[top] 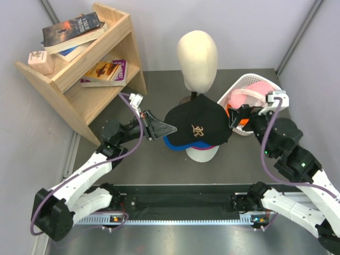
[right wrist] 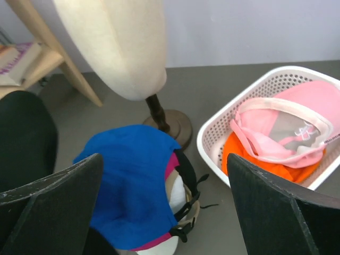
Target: Stack the hats
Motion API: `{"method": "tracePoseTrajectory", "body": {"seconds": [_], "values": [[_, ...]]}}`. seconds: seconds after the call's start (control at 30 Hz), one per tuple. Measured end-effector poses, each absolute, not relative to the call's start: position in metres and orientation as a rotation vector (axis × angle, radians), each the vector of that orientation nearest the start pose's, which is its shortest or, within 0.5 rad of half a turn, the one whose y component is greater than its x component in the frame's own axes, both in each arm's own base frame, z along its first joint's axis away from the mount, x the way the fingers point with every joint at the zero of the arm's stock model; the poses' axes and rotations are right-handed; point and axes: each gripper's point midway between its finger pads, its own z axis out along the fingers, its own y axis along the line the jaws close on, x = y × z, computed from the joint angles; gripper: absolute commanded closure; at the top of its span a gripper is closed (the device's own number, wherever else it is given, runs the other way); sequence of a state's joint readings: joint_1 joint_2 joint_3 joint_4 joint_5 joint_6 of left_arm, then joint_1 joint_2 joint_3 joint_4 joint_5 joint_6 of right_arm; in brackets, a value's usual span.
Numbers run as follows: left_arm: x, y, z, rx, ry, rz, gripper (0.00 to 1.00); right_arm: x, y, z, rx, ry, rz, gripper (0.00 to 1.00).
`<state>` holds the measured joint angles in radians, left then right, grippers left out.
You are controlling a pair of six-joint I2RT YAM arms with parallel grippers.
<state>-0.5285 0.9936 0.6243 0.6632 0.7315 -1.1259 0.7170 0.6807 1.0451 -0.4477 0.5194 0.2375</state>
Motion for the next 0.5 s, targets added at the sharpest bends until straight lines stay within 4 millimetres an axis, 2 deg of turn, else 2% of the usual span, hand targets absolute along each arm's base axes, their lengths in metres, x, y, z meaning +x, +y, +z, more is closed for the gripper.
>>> {"method": "tracePoseTrajectory", "body": {"seconds": [0.13,0.3,0.4,0.5], "values": [[0.152,-0.269,0.367,0.504,1.471,-1.813,1.0,0.225,0.106,0.382,-0.014,1.589,0.394,0.04],[0.092,-0.248,0.403,0.812,1.251,-1.793,1.0,0.206,0.121,0.408,-0.1,1.506,0.55,0.07],[0.067,-0.239,0.412,0.939,1.17,-1.775,1.0,0.192,0.138,0.415,-0.197,1.473,0.649,0.08],[0.049,-0.231,0.417,1.04,1.116,-1.759,1.0,0.169,0.163,0.423,-0.359,1.422,0.793,0.08]]}}
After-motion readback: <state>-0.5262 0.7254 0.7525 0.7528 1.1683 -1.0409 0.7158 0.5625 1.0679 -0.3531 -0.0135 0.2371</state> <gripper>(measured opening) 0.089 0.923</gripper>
